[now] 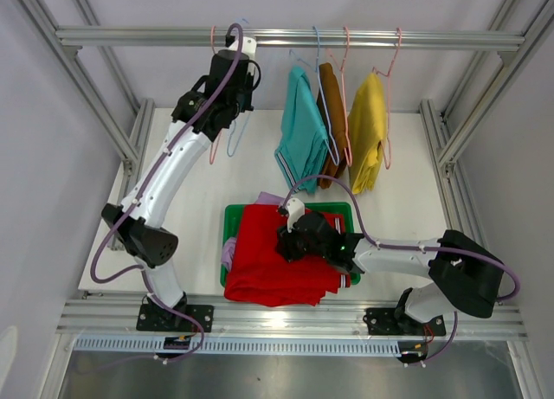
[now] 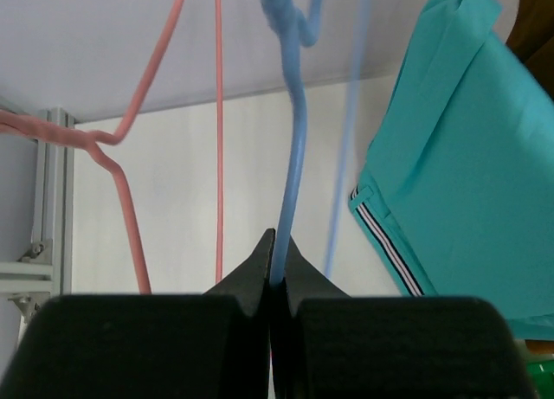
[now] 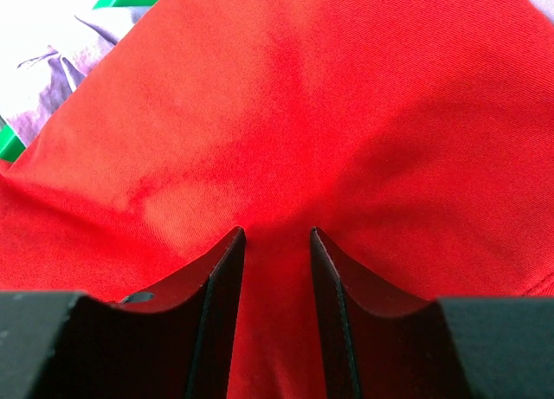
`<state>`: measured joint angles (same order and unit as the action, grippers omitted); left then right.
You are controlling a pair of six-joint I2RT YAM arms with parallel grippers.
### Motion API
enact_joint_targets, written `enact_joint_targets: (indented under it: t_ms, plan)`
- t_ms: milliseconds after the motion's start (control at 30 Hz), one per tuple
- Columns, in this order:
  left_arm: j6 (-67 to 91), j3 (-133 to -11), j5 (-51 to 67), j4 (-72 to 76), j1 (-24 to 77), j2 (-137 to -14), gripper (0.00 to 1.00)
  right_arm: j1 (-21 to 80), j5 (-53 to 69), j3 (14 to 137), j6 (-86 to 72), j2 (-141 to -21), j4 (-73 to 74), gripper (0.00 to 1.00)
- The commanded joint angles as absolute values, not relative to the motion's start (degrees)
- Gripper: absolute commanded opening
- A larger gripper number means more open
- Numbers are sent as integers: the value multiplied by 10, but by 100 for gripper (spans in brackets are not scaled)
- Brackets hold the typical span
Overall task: Remove the trousers from the hanger
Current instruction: Place the hanger at the clothesline.
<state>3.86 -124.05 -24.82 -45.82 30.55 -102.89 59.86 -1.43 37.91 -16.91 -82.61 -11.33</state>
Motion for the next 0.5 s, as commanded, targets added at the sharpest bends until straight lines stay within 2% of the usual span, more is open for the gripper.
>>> enact_joint_targets:
  t_ms: [0, 467]
  plan:
    - [54, -1213, -231, -438, 298, -1015, 1, 598, -7, 376, -168, -835, -119, 40]
    - [69, -1099, -213, -411, 301, -954, 1, 598, -7, 378, -168, -845, -117, 41]
